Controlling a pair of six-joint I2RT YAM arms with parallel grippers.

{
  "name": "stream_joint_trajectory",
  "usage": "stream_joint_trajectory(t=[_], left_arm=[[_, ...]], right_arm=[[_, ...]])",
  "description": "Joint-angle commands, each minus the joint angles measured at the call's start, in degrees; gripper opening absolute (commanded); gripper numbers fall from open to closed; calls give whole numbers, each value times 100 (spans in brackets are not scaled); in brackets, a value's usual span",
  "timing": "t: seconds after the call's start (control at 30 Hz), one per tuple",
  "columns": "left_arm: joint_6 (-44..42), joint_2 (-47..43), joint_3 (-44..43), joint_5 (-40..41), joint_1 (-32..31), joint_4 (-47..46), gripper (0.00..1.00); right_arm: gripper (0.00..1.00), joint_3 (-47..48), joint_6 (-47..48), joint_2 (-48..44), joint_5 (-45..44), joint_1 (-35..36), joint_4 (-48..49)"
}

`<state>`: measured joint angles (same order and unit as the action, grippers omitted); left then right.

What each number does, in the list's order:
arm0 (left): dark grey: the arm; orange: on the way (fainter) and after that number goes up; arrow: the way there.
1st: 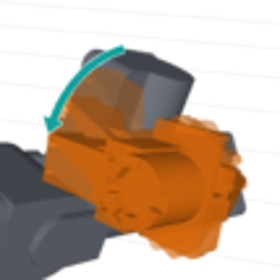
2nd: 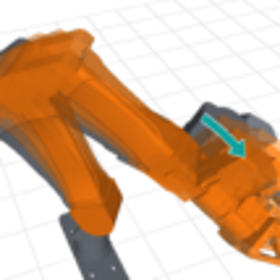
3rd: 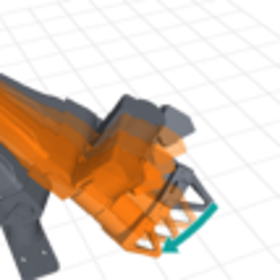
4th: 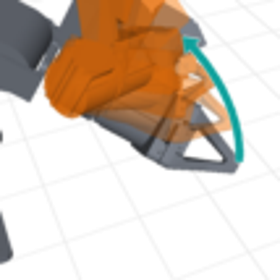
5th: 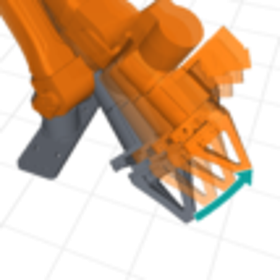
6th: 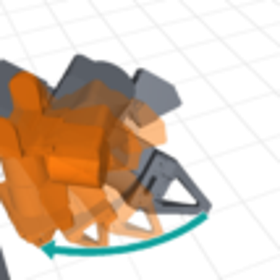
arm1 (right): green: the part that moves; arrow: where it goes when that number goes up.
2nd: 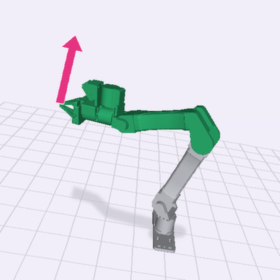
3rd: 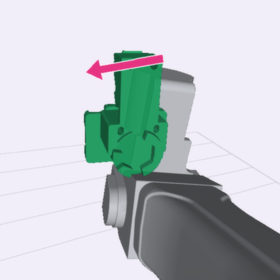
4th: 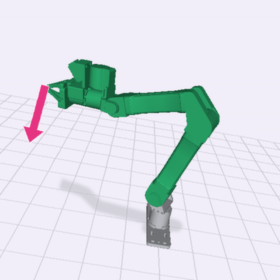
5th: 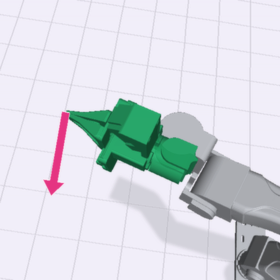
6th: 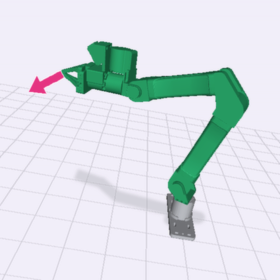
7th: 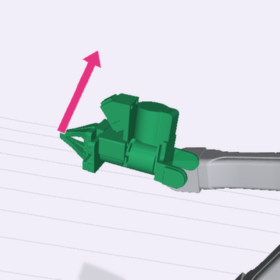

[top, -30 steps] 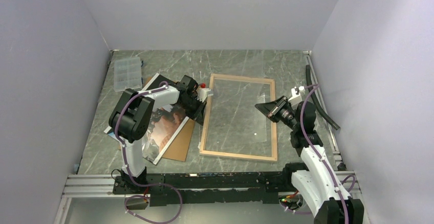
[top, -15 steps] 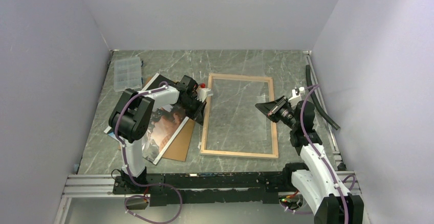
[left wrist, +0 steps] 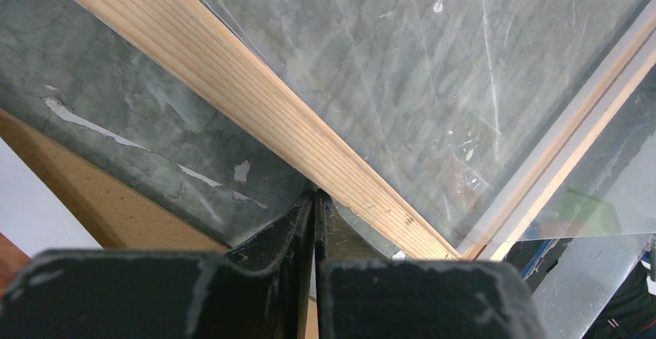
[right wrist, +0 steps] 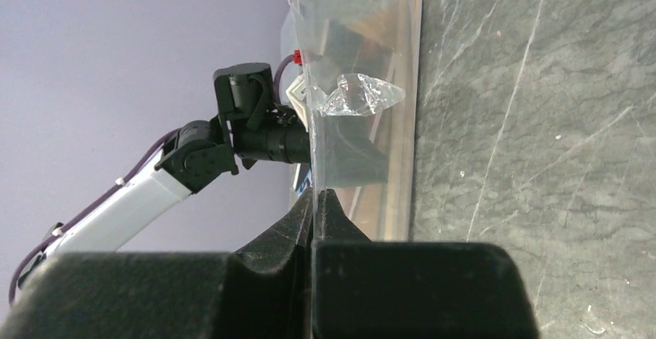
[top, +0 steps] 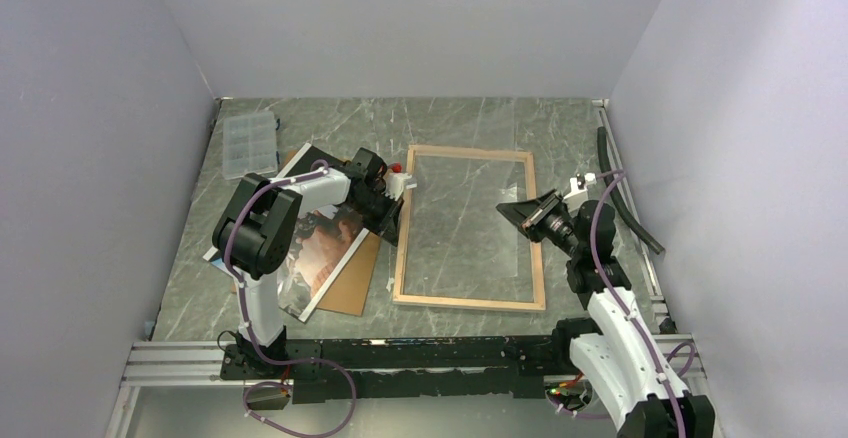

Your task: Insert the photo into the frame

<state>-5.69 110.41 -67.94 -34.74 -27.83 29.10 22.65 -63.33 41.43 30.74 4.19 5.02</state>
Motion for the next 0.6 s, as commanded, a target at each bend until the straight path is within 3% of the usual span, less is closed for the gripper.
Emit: stream_joint_trajectory(t=[0.0,0.57], left_arm=[[-28,60,142,160,-82,-56,11],[-113,-27,139,219,-83,-7,10]], right_arm=[[0,238,-283,-183,-81,188,-205],[0,573,-199,199,-567,311,-740]])
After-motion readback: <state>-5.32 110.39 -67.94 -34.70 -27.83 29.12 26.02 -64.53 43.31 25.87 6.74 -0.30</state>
